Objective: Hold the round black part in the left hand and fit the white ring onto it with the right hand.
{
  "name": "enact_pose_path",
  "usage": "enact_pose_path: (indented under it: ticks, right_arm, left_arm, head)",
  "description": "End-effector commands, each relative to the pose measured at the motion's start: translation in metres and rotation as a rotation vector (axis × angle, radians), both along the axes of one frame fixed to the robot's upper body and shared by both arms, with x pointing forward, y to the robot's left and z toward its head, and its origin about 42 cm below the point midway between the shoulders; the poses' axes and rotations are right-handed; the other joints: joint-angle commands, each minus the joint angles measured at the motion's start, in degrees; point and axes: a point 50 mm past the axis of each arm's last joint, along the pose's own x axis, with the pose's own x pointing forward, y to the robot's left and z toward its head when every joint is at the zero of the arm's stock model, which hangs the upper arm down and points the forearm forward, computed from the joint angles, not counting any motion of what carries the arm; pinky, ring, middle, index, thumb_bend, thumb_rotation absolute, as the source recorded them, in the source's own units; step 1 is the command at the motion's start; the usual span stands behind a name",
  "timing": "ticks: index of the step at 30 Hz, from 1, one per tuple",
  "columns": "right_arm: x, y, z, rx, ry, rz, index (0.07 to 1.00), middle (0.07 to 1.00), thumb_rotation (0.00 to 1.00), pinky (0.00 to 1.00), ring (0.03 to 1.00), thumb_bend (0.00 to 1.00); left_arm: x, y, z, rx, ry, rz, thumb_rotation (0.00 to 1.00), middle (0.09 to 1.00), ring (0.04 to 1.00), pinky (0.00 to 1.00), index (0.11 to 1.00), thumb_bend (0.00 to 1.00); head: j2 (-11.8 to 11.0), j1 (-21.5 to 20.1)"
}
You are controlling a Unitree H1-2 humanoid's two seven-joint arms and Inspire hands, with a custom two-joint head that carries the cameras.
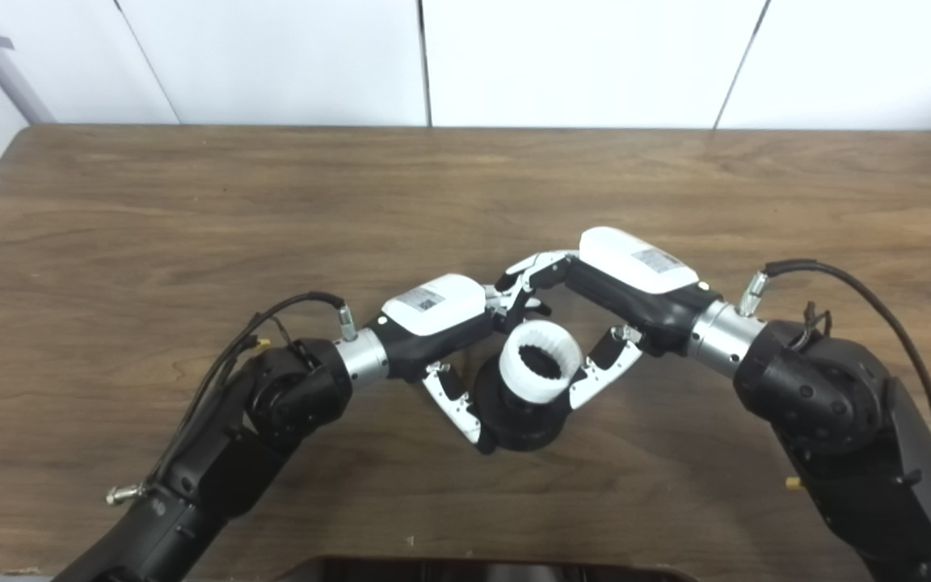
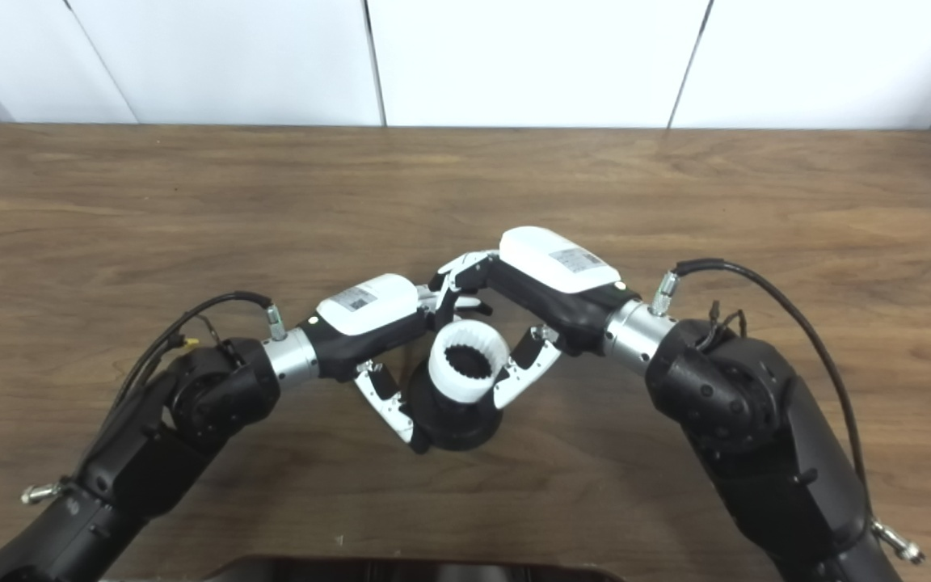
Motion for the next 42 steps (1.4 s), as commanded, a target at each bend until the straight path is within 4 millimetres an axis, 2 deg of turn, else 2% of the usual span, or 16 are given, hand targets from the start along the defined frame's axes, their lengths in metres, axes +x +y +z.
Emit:
enact_pose_path:
  ticks: [1, 8, 14, 19, 24, 31, 42]
  right_arm:
    - [0.003, 0.004, 0.008, 0.021, -0.064, 0.011, 0.482, 0.788, 0.14, 0.73, 0.797, 0.52]
    - [0.003, 0.005, 0.000, 0.003, -0.044, 0.010, 0.482, 0.787, 0.14, 0.72, 0.792, 0.52]
    - [0.002, 0.005, -0.008, -0.011, -0.022, 0.013, 0.482, 0.785, 0.14, 0.73, 0.792, 0.52]
    - [0.001, 0.007, -0.012, -0.013, -0.006, 0.015, 0.482, 0.784, 0.14, 0.72, 0.790, 0.52]
    - [0.000, 0.009, -0.016, -0.019, 0.001, 0.018, 0.482, 0.782, 0.14, 0.71, 0.787, 0.52]
    - [-0.001, 0.011, -0.018, -0.039, -0.007, 0.026, 0.482, 0.781, 0.14, 0.70, 0.782, 0.52]
    - [0.000, 0.006, -0.013, -0.096, 0.048, 0.020, 0.497, 0.830, 0.16, 0.69, 0.802, 0.52]
  left_arm:
    - [-0.003, 0.006, -0.014, 0.106, 0.052, 0.017, 0.08, 0.925, 0.990, 0.91, 0.487, 0.52]
    - [-0.003, 0.006, -0.014, 0.104, 0.054, 0.021, 0.08, 0.923, 0.988, 0.92, 0.487, 0.52]
    - [-0.003, 0.006, -0.014, 0.109, 0.042, 0.020, 0.08, 0.923, 0.978, 0.86, 0.487, 0.52]
    - [-0.003, 0.005, -0.013, 0.110, 0.052, 0.019, 0.08, 0.928, 0.986, 0.90, 0.487, 0.52]
    - [-0.003, 0.005, -0.013, 0.104, 0.043, 0.018, 0.08, 0.926, 0.976, 0.86, 0.487, 0.52]
    - [-0.003, 0.004, -0.013, 0.109, 0.050, 0.020, 0.08, 0.930, 0.981, 0.88, 0.487, 0.52]
    - [-0.002, 0.004, -0.013, 0.103, 0.042, 0.018, 0.08, 0.919, 0.976, 0.90, 0.487, 0.52]
  head:
    - [0.26, 0.04]
    - [0.28, 0.06]
    - [0.53, 0.08]
    - [0.68, 0.21]
    - [0.84, 0.18]
    - [0.88, 0.16]
    - [0.95, 0.22]
